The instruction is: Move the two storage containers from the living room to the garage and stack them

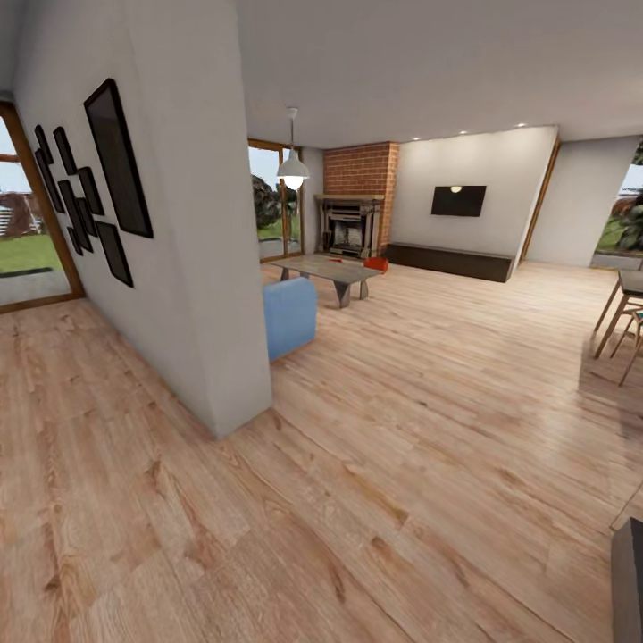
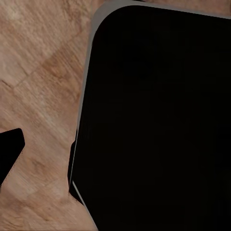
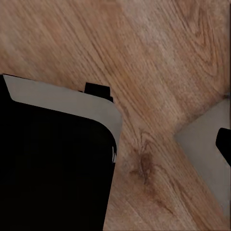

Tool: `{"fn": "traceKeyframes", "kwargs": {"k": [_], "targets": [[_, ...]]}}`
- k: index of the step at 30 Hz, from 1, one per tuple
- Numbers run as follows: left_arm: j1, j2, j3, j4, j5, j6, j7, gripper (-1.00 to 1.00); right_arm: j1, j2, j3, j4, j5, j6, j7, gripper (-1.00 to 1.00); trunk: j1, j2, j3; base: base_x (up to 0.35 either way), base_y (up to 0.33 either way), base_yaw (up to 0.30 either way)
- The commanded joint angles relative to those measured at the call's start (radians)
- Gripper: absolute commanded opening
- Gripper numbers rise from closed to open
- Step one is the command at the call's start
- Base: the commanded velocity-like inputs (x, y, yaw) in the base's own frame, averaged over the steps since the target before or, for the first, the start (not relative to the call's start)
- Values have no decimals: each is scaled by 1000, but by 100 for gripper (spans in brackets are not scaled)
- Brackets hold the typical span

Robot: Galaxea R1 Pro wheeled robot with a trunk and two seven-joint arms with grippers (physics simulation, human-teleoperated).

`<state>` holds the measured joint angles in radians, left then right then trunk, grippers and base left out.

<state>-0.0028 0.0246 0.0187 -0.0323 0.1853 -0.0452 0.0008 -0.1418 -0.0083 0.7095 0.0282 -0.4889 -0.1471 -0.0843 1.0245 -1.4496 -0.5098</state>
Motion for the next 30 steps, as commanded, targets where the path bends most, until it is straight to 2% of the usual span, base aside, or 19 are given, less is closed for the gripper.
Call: {"fn": "traceKeyframes", "kwargs": {"k": [1, 11, 15, 30], "targets": [[0, 0, 1, 0, 5, -2, 0, 100, -1, 1, 8, 2, -8, -5, 0, 100, 1, 0, -1, 321, 0, 0], [0, 0, 1, 0, 5, -2, 0, 100, -1, 0, 7, 2, -10, -19, -2, 100, 1, 0, -1, 321, 0, -35], [0, 0, 1, 0, 5, -4, 0, 100, -1, 1, 7, 2, -10, -49, -2, 100, 1, 0, -1, 322, 0, -220], [0, 0, 1, 0, 5, -3, 0, 100, -1, 1, 7, 2, -10, -50, -2, 100, 1, 0, -1, 322, 0, -250]]}}
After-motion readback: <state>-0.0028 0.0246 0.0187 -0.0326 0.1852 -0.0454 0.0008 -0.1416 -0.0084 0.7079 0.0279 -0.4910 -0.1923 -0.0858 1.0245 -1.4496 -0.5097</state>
